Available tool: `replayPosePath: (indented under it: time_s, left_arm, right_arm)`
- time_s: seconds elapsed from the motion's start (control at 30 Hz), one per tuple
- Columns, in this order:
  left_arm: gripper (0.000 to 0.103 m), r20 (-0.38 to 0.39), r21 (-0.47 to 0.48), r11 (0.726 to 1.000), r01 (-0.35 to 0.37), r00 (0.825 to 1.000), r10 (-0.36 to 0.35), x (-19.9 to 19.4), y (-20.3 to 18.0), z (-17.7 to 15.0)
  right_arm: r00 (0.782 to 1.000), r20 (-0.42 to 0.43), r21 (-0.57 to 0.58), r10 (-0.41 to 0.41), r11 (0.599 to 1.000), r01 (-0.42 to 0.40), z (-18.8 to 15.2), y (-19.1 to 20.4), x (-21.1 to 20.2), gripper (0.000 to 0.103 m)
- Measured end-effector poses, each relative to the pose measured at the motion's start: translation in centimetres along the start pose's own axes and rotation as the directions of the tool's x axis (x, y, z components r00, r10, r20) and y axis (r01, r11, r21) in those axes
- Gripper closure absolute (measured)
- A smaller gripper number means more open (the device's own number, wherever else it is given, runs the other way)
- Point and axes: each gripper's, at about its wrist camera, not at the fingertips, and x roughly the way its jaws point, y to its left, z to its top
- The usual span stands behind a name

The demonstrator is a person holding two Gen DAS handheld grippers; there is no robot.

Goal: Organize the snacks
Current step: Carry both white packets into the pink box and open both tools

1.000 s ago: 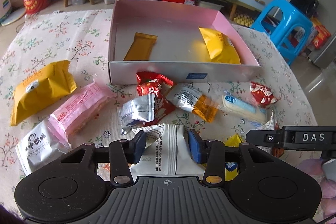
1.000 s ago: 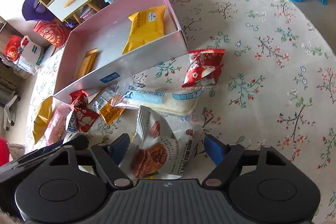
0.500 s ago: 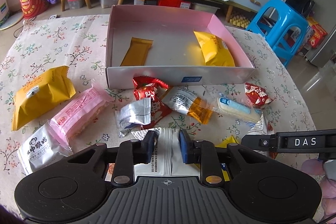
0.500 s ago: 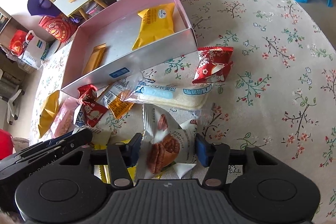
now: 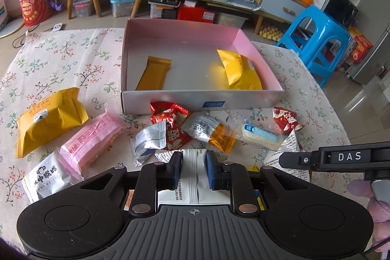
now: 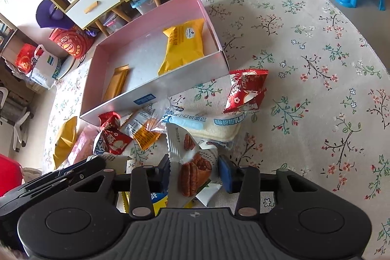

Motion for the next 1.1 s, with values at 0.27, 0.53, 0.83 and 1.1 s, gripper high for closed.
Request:
replayPosePath:
  time_s: [0.27, 0.53, 0.83, 1.1]
  left_arm:
    - [0.084, 0.049, 0.004, 1.0, 0.016, 0.999, -0.017, -1.5, -0.3, 0.8]
    - [0.084, 0.106, -0.023, 1.0, 0.016, 0.994, -0.013, -2.5, 0.1, 2.2]
    - [0.084, 0.165, -0.077, 0.997, 0.019, 0.986, -0.006, -2.5, 0.8, 4.2]
    - [0.084, 0.189, -0.106, 0.994, 0.005, 0.982, 0.015, -0.4, 1.5, 6.8]
  right_arm:
    - [0.997, 0.059, -0.019, 0.052, 0.999, -0.051, 0.6, 1.4, -2.1, 0.075]
    - [0.989, 0.116, 0.007, 0.086, 0.996, -0.088, 2.2, 2.3, -2.7, 0.075]
    - [0.974, 0.161, 0.044, 0.161, 0.984, -0.17, 4.6, 3.4, -1.6, 0.075]
    - [0.952, 0.218, 0.052, 0.215, 0.972, -0.231, 6.4, 4.2, 0.3, 0.075]
